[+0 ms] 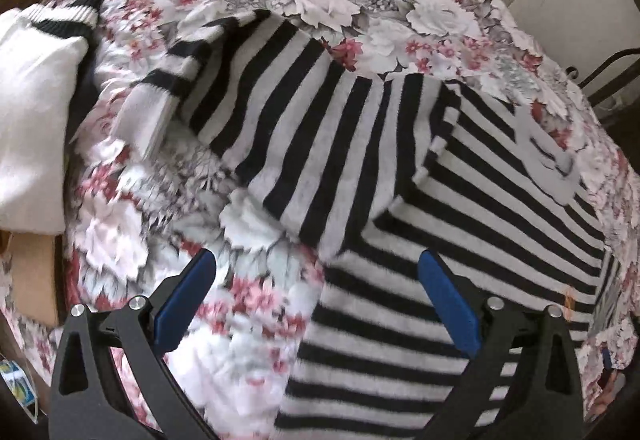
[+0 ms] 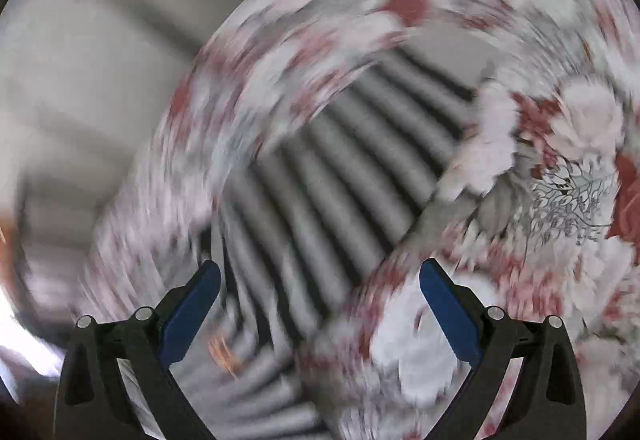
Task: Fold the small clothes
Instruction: 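Grasp the sleeve cuff of the striped sweater with the right gripper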
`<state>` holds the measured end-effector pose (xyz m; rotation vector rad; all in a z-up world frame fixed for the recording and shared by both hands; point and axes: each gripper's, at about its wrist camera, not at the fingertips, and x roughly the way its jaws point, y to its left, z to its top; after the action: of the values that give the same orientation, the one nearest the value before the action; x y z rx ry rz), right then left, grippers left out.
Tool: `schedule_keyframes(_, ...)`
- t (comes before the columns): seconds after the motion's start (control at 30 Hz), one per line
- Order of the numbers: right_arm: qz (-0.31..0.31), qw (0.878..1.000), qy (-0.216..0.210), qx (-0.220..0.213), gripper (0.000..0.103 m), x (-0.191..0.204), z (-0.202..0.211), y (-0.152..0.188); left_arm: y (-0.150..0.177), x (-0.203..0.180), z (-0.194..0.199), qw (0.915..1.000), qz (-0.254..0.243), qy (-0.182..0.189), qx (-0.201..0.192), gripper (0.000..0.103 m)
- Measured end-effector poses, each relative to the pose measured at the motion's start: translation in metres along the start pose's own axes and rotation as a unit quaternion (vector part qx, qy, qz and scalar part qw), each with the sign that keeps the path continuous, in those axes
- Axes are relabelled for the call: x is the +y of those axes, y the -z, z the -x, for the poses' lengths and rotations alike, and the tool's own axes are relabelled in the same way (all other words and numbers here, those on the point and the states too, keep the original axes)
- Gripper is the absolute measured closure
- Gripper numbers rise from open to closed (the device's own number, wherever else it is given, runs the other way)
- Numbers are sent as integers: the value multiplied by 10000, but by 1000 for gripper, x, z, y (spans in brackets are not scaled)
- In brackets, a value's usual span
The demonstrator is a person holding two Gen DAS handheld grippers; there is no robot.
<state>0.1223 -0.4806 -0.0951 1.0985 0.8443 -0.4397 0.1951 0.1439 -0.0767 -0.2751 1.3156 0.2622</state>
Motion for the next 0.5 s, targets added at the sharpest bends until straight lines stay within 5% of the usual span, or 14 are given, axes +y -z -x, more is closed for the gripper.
schedule_keyframes(0.07,-688,9969,-170,-329,3,-29,6,-21,-8,-1,-7,9999,-18,-105,-5,4)
schedule_keyframes(0.23,-1202,9912,-168,-532,5,-62,3,-47,-17,-11,-23,9999,44,41,107,4)
schedule_keyframes(0.37,-929,9942,-100,-532,10,-58,-2,-59,-16,-36,-33,9988,-445,-178,107,4)
schedule_keyframes(0.5,-611,9968,-126,-504,31,-64,-15,-74,-14,-66,-41,9908,-1153,-705,-81,4)
